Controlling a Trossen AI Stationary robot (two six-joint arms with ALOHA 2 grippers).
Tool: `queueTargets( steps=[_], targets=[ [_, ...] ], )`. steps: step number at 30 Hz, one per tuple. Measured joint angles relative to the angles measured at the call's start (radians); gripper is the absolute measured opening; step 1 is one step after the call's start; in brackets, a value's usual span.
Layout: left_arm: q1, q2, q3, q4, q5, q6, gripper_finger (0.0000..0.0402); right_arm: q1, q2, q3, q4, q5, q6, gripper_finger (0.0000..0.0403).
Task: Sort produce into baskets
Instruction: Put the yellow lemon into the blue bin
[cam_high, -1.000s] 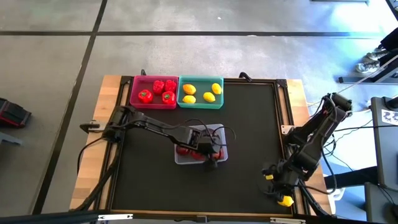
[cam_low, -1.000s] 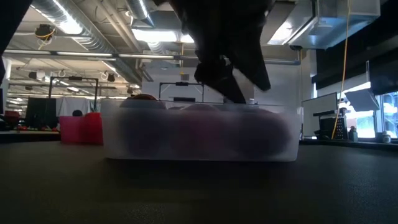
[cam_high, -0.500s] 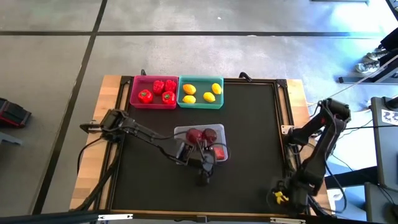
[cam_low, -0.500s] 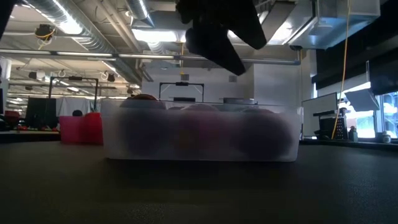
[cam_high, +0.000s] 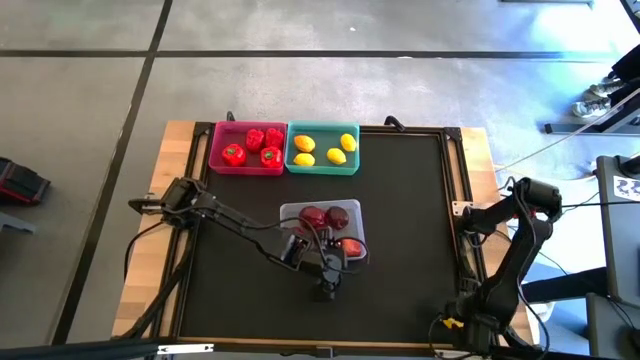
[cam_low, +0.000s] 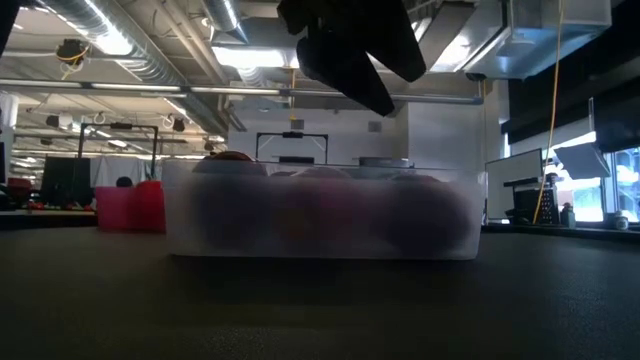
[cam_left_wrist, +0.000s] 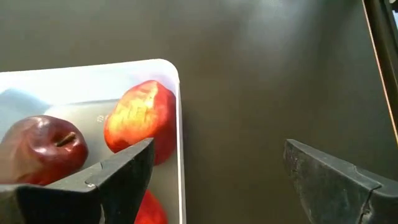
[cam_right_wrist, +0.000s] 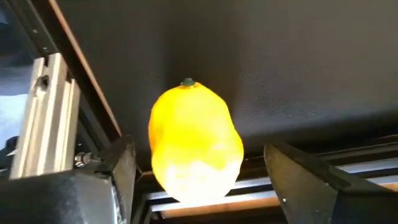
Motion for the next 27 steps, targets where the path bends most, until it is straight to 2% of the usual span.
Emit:
queueTargets(
  steps=[4,11,15,21,27],
  targets=[
    [0.000,0.000,0.000,0.001,0.000,-0.001,0.0350,0.000,0.017,0.000,0.000,0.002,-0.007,0.0240],
    [0.000,0.000,0.000,0.001,-0.009,-0.008,0.0349,-0.007,0.014,0.000,0.003,0.000,-0.008,0.0112],
    [-0.006,0.000,0.000,0.005,-0.010,-0.001,0.0349,-0.046,-0.010,0.003,0.020,-0.007,-0.011,0.0059],
    [-0.021,0.000,0.000,0.021,-0.012,0.037,0.0349,-0.101,-0.044,0.046,0.010,0.173,-0.096,0.0044],
    [-0.051,0.014,-0.001,0.178,-0.040,0.164,0.0349,-0.168,-0.072,0.063,0.012,0.359,-0.162,0.0050]
  ],
)
